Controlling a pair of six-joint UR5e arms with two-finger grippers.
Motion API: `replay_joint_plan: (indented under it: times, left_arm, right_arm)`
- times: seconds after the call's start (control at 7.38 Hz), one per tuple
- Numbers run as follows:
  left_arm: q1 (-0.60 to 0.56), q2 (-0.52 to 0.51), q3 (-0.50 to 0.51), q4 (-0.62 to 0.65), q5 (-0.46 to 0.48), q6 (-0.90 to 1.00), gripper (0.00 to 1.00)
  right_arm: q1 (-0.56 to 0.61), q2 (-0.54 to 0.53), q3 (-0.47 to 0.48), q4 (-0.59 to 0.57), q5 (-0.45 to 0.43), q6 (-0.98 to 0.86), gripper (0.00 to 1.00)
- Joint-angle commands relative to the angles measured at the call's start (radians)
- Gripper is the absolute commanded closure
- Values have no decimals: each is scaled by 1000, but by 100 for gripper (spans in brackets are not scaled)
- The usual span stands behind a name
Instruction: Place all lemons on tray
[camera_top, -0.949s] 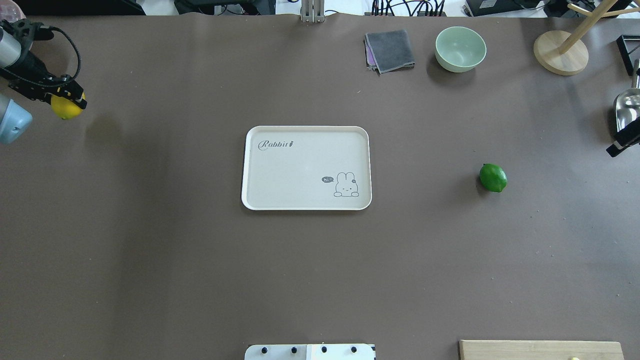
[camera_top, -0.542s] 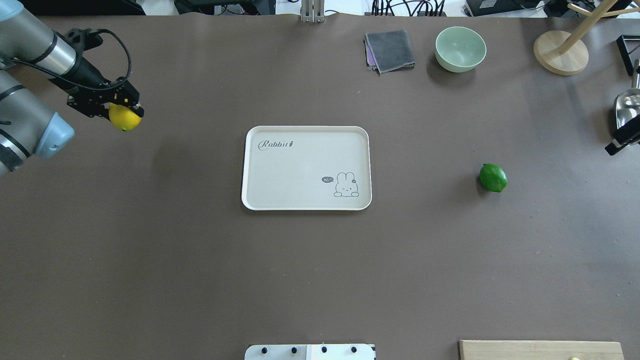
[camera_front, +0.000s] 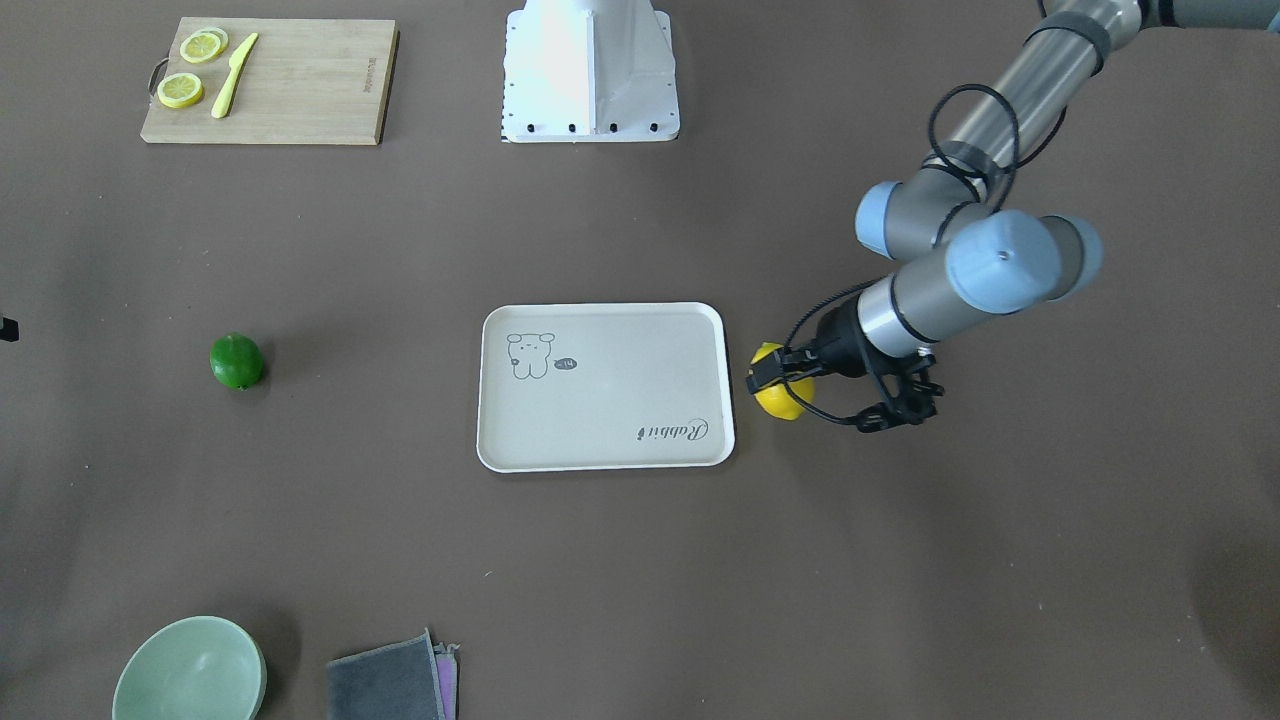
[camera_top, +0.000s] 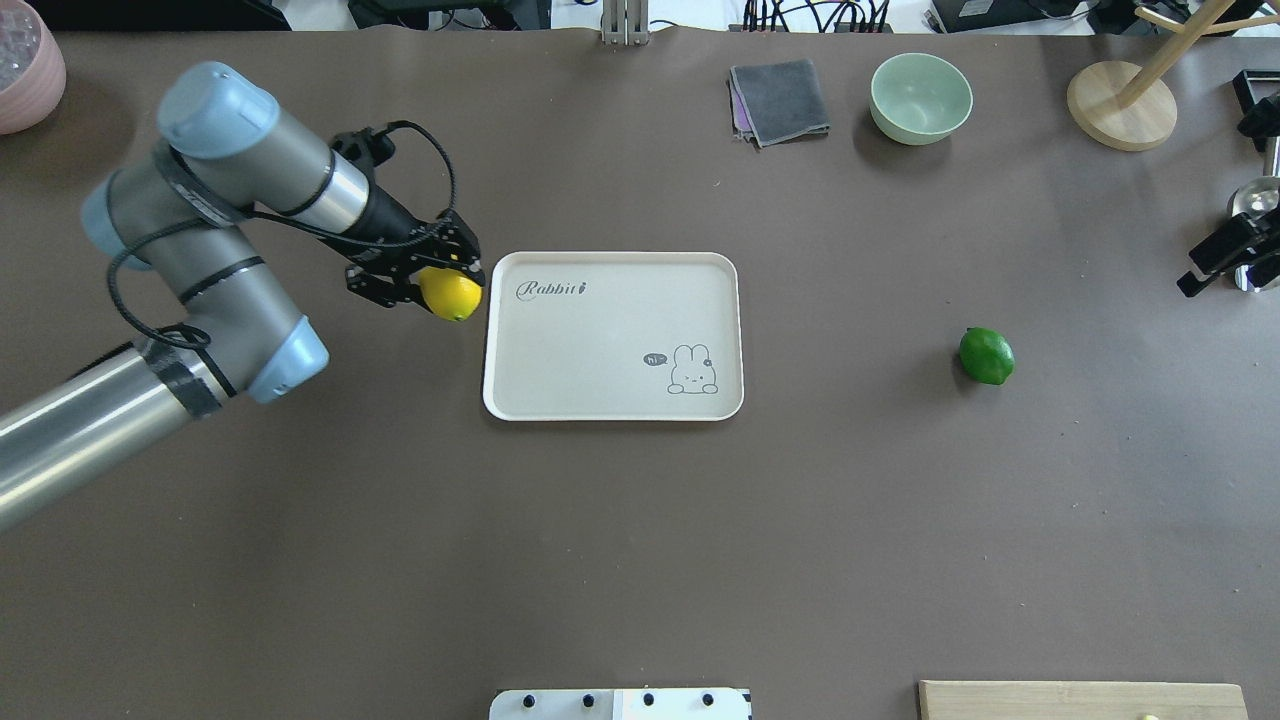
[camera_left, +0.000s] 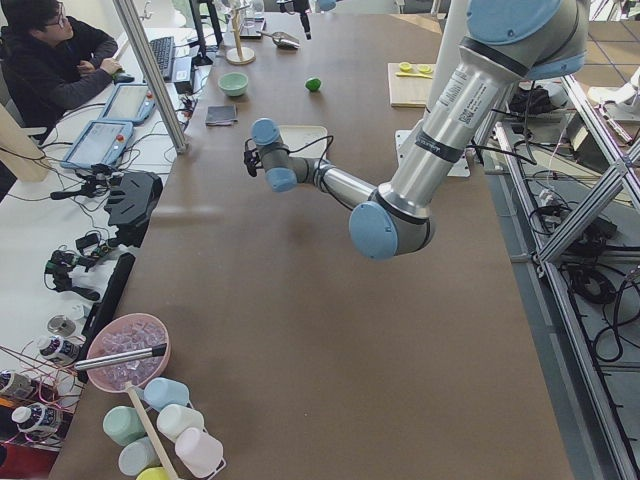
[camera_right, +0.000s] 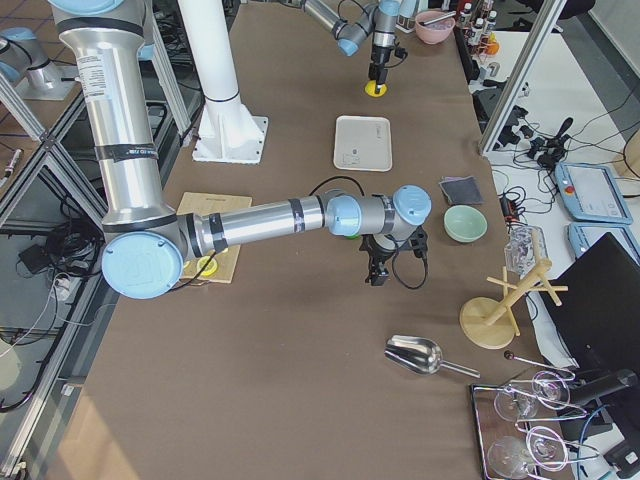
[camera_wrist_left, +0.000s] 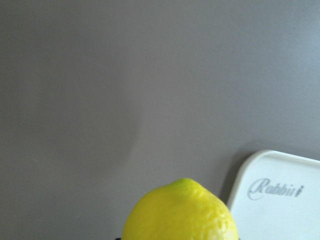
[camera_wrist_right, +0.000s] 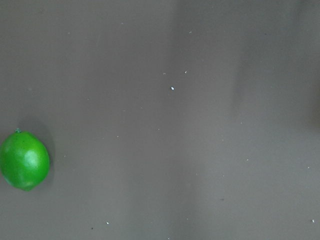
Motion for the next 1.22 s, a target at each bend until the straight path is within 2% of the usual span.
replay_joint_plan:
  times: [0.0, 0.14, 0.54, 0.68, 1.08]
  left_arm:
    - [114, -69, 2, -36, 165, -140, 100]
    - [115, -68, 2, -38, 164, -136, 4]
    - [81, -59, -10, -38, 149, -136, 2]
    - [35, -25, -10, -38, 95, -113, 2]
    - [-207, 96, 51, -24, -135, 228, 2]
  right_arm:
    - [-6, 5, 0, 2, 0, 4, 0]
    - [-7, 5, 0, 2, 0, 4, 0]
    - [-18, 38, 6, 2, 2, 87, 0]
    - [-36, 66, 6, 2, 2, 145, 0]
    - [-139, 77, 88, 2, -2, 352, 1]
